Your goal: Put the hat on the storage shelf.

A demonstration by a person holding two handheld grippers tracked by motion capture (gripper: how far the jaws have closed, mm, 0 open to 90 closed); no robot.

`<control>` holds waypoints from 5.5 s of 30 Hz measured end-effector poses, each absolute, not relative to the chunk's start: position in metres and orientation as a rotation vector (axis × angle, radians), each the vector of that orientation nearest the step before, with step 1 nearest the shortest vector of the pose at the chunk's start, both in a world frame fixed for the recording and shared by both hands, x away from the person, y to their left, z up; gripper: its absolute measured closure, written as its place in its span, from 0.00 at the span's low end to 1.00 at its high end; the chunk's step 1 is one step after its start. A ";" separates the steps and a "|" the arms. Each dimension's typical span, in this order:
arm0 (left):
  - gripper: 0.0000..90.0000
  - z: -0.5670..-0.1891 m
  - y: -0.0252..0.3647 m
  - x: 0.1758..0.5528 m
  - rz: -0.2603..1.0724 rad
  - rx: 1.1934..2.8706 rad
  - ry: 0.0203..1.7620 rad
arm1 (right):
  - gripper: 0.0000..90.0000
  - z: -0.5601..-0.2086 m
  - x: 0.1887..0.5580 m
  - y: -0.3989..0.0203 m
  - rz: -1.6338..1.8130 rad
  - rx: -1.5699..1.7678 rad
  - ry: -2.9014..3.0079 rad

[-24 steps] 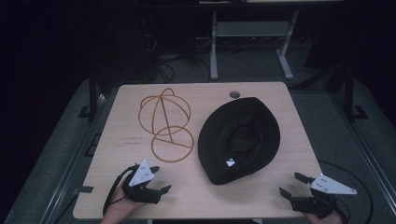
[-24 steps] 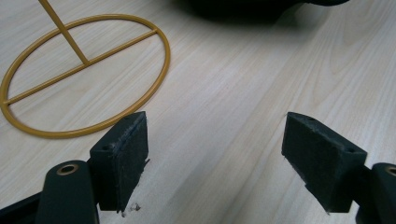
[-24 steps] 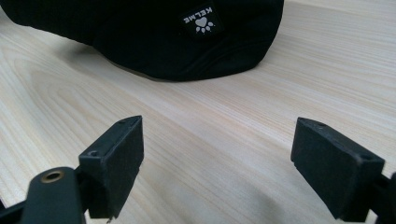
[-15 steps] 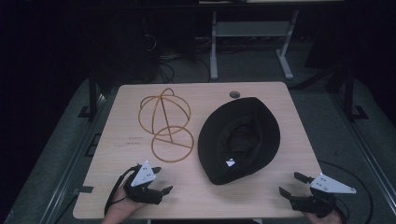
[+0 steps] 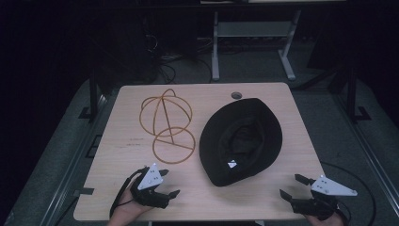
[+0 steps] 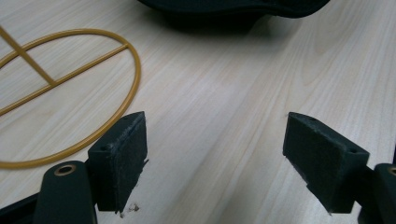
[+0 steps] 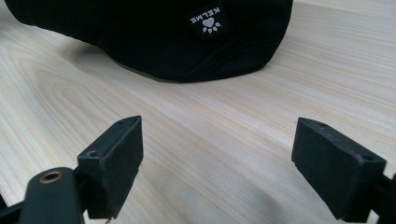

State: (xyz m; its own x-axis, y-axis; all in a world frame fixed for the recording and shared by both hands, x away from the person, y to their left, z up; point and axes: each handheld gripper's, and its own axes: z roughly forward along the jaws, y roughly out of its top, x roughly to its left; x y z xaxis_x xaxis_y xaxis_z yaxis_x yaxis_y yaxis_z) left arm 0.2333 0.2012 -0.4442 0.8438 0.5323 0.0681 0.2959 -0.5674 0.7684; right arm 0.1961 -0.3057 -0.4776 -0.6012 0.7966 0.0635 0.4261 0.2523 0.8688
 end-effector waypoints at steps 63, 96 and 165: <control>0.32 -0.435 0.050 0.249 0.362 2.369 0.256 | 0.18 -0.477 0.197 -0.298 1.328 1.061 2.172; 0.95 -0.411 0.067 0.254 0.223 2.134 0.282 | 0.16 -0.472 0.211 -0.289 1.371 1.039 2.148; 0.93 -0.424 0.101 0.247 0.206 2.149 0.250 | 0.97 -0.431 0.267 -0.290 1.695 1.020 2.145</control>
State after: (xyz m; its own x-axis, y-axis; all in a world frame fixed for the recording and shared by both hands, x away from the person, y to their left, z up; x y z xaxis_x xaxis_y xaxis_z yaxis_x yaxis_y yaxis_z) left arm 0.2470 0.1010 -0.4238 0.9651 0.2566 0.0519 0.1004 -0.5458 0.8319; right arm 0.2675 -0.2896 -0.4314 -0.7338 0.6365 0.2375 0.3782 0.0924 0.9211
